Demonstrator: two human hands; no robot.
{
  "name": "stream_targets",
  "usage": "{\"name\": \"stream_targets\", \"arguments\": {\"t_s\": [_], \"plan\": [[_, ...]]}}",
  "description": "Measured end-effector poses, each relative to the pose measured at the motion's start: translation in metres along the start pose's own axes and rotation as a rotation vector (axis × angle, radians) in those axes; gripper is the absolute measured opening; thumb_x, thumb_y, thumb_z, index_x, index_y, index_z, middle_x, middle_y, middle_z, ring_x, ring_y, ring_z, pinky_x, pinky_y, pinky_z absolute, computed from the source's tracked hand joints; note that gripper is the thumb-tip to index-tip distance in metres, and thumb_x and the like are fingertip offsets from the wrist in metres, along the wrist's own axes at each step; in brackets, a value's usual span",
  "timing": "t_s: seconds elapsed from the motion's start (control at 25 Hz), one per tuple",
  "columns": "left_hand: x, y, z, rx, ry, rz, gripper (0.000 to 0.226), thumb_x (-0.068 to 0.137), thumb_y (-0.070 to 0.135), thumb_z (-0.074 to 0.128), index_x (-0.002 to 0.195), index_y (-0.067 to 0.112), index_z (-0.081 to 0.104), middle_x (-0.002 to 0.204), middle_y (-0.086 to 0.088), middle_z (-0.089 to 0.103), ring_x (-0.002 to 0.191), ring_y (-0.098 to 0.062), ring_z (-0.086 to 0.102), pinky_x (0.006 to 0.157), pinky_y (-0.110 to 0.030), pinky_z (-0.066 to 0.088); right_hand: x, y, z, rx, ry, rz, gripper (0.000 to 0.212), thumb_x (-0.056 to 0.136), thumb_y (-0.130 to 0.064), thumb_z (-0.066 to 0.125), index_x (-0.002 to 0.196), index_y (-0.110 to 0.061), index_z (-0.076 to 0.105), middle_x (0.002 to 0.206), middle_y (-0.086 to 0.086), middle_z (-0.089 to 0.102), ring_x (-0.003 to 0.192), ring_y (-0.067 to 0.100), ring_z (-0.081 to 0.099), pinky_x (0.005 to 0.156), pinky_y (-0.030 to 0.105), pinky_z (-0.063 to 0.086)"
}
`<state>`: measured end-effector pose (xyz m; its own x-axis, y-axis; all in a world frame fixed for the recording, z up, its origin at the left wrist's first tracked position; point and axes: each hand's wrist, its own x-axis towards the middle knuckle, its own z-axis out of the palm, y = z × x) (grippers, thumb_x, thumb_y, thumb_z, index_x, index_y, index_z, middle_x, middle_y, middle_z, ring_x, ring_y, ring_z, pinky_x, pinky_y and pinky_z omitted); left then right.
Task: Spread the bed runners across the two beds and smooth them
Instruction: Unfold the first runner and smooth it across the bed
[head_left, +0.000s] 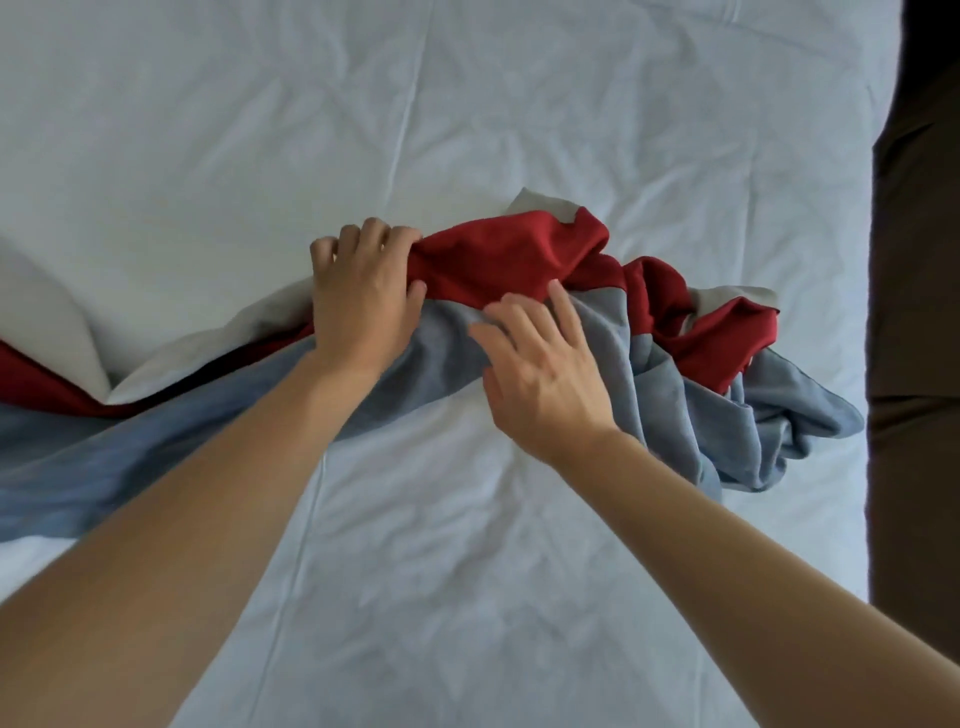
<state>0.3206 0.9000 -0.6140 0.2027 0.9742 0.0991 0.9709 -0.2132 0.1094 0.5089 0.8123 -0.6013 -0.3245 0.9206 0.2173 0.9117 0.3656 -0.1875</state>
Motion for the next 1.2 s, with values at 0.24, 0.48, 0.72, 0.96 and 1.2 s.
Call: {"name": "stream_targets", "arguments": {"t_s": [0.24,0.48,0.72,0.96,1.2], "plan": [[-0.110,0.005,-0.012,-0.074,0.059,0.157,0.042,0.081,0.027,0.066,0.121,0.017,0.061,0.121,-0.003,0.059,0.107,-0.028,0.056,0.087,-0.042,0.034,-0.047,-0.024,0.011,0.003,-0.008,0.016,0.025,0.080,-0.003,0.060,0.101,-0.010,0.071,0.094,0.007,0.064,0.091,0.031,0.060,0.117,0.050,0.030],[-0.155,-0.087,-0.041,-0.057,0.090,-0.054,0.029,0.090,0.021,0.056,0.117,0.021,0.063,0.116,0.000,0.061,0.104,-0.027,0.055,0.088,-0.044,0.034,-0.019,-0.098,0.014,0.064,0.064,-0.039,0.025,0.082,-0.006,0.064,0.106,-0.009,0.070,0.100,0.006,0.067,0.093,0.032,0.061,0.112,0.052,0.036],[-0.139,-0.233,-0.056,0.136,0.013,-0.078,0.049,0.074,0.001,0.063,0.119,0.019,0.060,0.109,0.000,0.058,0.098,-0.028,0.055,0.083,-0.042,0.034,0.081,-0.176,0.045,0.044,0.083,-0.073,0.022,0.082,-0.007,0.064,0.101,-0.013,0.072,0.100,0.004,0.069,0.094,0.031,0.061,0.110,0.050,0.037],[-0.098,-0.297,-0.043,0.124,0.016,0.023,0.010,0.086,0.019,0.065,0.094,0.022,0.070,0.086,0.006,0.067,0.090,-0.024,0.057,0.085,-0.040,0.032,0.131,-0.197,0.094,-0.098,-0.205,-0.020,0.023,0.077,-0.023,0.075,0.099,-0.017,0.075,0.096,0.004,0.070,0.102,0.031,0.060,0.120,0.052,0.024],[0.036,-0.308,-0.046,0.131,0.111,0.072,0.018,0.090,0.021,0.053,0.093,0.018,0.071,0.088,-0.004,0.068,0.093,-0.032,0.054,0.088,-0.043,0.025,0.150,-0.183,0.100,-0.068,-0.140,0.129,0.022,0.086,-0.024,0.065,0.105,-0.015,0.071,0.098,0.003,0.070,0.106,0.027,0.060,0.122,0.051,0.020]]}}
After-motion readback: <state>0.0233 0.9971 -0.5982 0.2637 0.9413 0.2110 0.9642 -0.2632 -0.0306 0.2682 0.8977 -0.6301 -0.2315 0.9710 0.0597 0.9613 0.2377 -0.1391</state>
